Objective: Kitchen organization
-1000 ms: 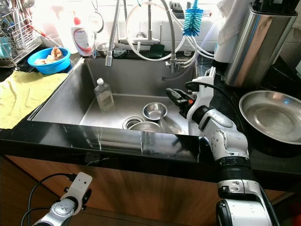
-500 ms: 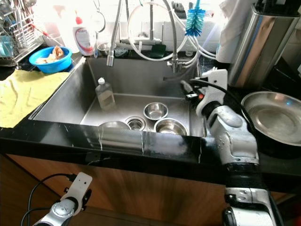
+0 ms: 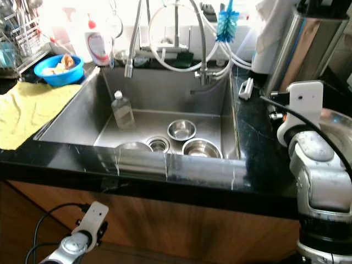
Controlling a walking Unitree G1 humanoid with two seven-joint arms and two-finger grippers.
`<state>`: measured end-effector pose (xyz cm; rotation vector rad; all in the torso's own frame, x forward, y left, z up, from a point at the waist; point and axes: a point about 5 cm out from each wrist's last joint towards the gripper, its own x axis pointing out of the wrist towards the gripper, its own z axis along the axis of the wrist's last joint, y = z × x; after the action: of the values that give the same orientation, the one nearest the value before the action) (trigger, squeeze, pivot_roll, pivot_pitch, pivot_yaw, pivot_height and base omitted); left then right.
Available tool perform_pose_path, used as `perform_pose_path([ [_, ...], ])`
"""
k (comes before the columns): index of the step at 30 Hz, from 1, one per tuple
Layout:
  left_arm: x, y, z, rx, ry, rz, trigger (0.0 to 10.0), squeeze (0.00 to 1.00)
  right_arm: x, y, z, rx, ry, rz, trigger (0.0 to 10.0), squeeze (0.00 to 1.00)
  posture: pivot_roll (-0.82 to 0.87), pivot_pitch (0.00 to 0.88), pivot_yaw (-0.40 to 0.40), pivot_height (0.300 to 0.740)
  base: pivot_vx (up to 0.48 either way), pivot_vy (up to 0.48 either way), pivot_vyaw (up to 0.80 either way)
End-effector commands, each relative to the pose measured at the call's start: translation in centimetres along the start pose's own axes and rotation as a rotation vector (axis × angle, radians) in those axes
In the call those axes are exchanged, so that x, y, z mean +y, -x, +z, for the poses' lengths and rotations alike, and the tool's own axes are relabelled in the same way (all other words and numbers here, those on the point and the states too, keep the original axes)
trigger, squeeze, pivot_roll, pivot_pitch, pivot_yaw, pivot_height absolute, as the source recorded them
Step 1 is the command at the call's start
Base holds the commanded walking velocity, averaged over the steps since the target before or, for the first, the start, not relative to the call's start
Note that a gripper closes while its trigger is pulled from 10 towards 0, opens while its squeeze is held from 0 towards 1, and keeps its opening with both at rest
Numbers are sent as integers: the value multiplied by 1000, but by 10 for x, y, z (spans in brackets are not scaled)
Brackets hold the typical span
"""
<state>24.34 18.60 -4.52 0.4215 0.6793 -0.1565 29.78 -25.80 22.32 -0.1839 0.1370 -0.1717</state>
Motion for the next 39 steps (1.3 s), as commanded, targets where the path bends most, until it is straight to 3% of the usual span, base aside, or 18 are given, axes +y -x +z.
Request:
perform_pose_path([
  [1,0,2,-6,20,-5,-3,10000,0,2,5,3,-2,-19,-15,10000,0,-156,0,49,740,0,0,0],
  [2,0,1,-5,19,-5,-4,10000,0,2,8,0,17,-39,-26,10000,0,-156,0,49,740,0,0,0],
  [3,-1,1,-6,19,-6,-5,10000,0,2,10,-4,27,-60,-32,10000,200,-155,0,48,740,0,0,0],
  [4,-1,1,-6,19,-6,-5,10000,0,2,11,-6,35,-70,-31,10000,1000,-155,0,48,740,0,0,0],
  [7,-1,1,-5,18,-6,-6,10000,0,1,14,-9,57,-69,-43,10000,1000,-155,0,48,740,0,0,0],
  [8,-1,1,-5,19,-7,-7,10000,0,-2,15,-11,73,-59,-60,10000,631,-157,0,48,740,0,0,0],
  [9,-1,1,-6,18,-8,-9,10000,0,-7,16,-15,96,-39,-90,10000,0,-157,0,48,740,0,0,0],
  [17,-1,1,-5,18,-3,-6,10000,0,-19,16,-25,141,-33,-141,10000,0,-154,0,41,740,0,0,0],
  [28,0,2,-6,19,0,-2,10000,0,-19,14,-34,177,-11,-120,10000,0,-147,0,42,740,0,0,0],
  [32,1,1,-5,17,-1,1,10000,0,-13,13,-36,195,50,-59,10000,0,-149,0,44,740,0,0,0],
  [39,1,1,-5,15,-1,2,10000,0,-16,11,-29,171,65,-60,10000,0,-152,0,46,740,0,0,0],
])
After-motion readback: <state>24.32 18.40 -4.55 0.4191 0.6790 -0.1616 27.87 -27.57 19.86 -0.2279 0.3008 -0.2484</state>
